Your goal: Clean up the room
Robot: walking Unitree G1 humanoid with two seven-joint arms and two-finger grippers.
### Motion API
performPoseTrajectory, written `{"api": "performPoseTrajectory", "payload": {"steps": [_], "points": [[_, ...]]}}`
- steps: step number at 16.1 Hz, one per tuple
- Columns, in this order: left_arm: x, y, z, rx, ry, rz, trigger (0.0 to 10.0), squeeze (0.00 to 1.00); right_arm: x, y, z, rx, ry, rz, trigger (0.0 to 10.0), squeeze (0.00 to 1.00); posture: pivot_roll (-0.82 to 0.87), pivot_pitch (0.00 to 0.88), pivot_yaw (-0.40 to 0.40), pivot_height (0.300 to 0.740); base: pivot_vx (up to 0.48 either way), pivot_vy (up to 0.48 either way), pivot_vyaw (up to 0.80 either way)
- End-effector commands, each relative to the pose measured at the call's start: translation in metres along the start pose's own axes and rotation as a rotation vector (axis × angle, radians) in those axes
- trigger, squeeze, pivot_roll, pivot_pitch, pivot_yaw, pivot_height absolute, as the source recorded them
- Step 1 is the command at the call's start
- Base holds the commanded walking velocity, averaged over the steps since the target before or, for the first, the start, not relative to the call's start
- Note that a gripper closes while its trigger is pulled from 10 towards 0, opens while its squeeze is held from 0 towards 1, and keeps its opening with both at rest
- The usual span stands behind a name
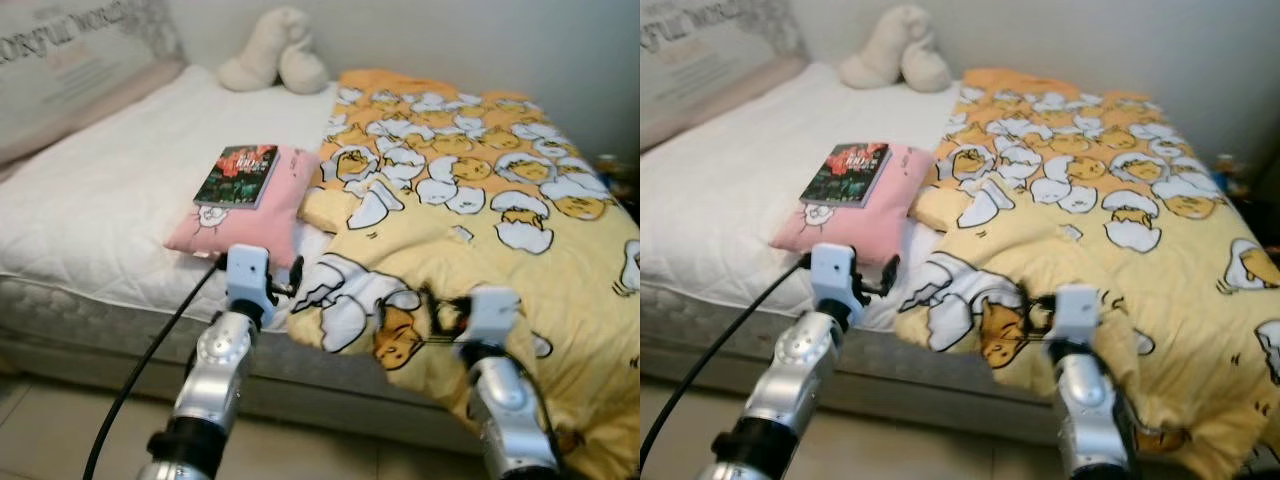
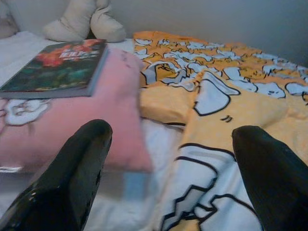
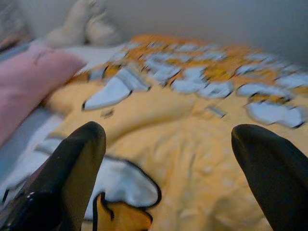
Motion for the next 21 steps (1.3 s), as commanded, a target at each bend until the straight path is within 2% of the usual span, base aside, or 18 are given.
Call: {"api": "performPoseTrajectory", "payload": {"steps": [1,6,9,10,13,15,21], "points": [[-0.010,0.003,0.005,0.018,0.000,0.012,10.0,0.00,-0.001,0.000,0.007,0.033,-0.002,-0.011,10.0,0.00,0.16,0.000,-0.002,0.740,0.000,0.424,0.00],[-0.011,0.007,0.008,0.030,-0.003,0.005,10.0,0.00,-0.003,-0.002,-0.001,0.004,-0.022,-0.009,10.0,0.00,0.15,0.000,0.005,0.740,0.000,0.425,0.00],[-0.009,0.008,0.007,0.027,0.026,-0.011,10.0,0.00,-0.003,-0.002,-0.002,-0.001,-0.029,-0.007,10.0,0.00,0.15,0.000,0.006,0.740,0.000,0.424,0.00],[-0.009,0.005,0.000,0.003,0.016,0.017,10.0,0.00,-0.003,-0.005,-0.001,0.005,-0.037,0.004,10.0,0.00,0.15,0.000,0.008,0.740,0.000,0.000,0.00],[-0.004,-0.011,0.004,0.046,-0.140,0.069,10.0,0.00,-0.003,-0.018,0.009,0.070,-0.087,0.040,10.0,0.00,0.15,0.000,0.005,0.740,0.150,0.000,0.00],[0.005,-0.007,0.010,0.063,-0.112,0.038,10.0,0.00,0.006,-0.021,0.000,0.027,-0.067,0.007,10.0,0.00,0.15,0.000,0.001,0.740,0.450,0.000,0.00],[0.010,-0.003,0.010,0.047,-0.058,-0.017,10.0,0.00,-0.001,-0.015,-0.001,0.013,-0.070,0.027,10.0,0.00,0.14,0.000,0.006,0.740,0.466,0.000,0.00]]}}
Point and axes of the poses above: a point about 5 cm out from each wrist's last joint towards the gripper, its own y axis pointing out of the wrist towards the gripper, its own z axis along the axis of the wrist's last joint, x = y × z, the point moved 5 cm from there along y, pointing out of the wrist towards the gripper, and after that the axes turned 8 degrees about y, right-handed, at the moved point
